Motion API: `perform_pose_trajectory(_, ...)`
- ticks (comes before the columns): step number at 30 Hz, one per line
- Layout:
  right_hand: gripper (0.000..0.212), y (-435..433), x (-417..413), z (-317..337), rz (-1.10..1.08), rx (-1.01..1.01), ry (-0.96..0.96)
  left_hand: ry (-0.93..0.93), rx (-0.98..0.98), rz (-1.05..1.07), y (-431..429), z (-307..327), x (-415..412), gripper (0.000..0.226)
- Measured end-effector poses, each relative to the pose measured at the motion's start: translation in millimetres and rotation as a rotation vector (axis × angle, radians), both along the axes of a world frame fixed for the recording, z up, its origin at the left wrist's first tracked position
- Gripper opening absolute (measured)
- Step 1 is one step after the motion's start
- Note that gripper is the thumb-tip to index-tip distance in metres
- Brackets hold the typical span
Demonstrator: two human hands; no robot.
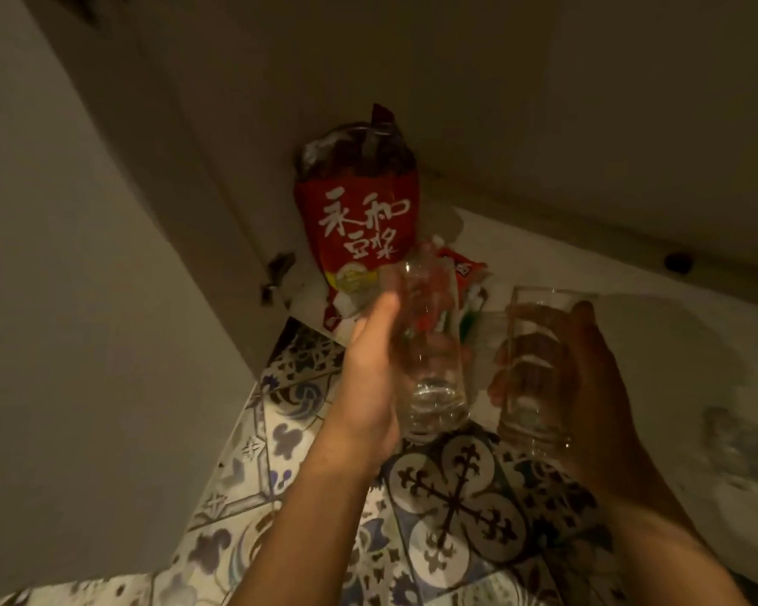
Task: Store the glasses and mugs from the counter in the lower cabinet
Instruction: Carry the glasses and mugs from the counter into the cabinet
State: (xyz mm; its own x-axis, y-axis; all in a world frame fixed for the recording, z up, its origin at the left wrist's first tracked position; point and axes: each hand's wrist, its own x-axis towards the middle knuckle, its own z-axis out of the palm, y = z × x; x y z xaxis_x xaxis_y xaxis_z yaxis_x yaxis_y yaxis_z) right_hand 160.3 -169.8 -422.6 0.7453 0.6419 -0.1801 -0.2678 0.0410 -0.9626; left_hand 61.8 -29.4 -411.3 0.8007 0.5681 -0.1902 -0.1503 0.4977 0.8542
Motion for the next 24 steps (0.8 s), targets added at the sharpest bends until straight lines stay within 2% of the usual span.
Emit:
perform_pose_trajectory(5,0.077,-14.7,30.8,-19.3,-0.095,0.079,-0.014,-0.039,0.053,-0.076,-14.2,-15.9,40.5,0.067)
perform_pose_trajectory(7,0.071,-22.9,42.7,-18.6,-0.133,0.055,-0.082,-0.035,0.061,-0.086,-21.9,-12.3,58.7,0.063)
perform_pose_trajectory(11,0.047,-55.0,66.9,-23.6,-0.218,-0.044,-0.181,0.025,0.265,-0.12,-46.2,-4.4,92.5,0.069)
perform_pose_trajectory(13,0.048,-68.5,78.2,-25.5,-0.277,-0.111,-0.219,0.044,0.285,-0.153,-58.8,-1.8,102.3,0.073)
perform_pose_trajectory(16,0.064,-95.6,95.1,-24.6,-0.354,-0.194,-0.295,0.069,0.272,-0.142,-80.3,1.0,119.8,0.059)
perform_pose_trajectory(18,0.065,-113.0,103.6,-22.2,-0.391,-0.199,-0.315,0.051,0.316,-0.122,-91.2,2.4,130.7,0.043)
perform_pose_trajectory(20,0.07,-129.5,111.7,-19.7,-0.436,-0.214,-0.341,0.05,0.403,-0.1,-101.5,-1.8,141.9,0.042)
perform_pose_trajectory(22,0.066,-143.7,121.1,-19.7,-0.493,-0.246,-0.387,0.065,0.54,-0.088,-108.4,-8.0,149.6,0.046)
perform_pose_trajectory(24,0.053,-159.4,129.6,-20.5,-0.522,-0.353,-0.476,0.082,0.636,-0.097,-115.3,-16.1,157.8,0.048)
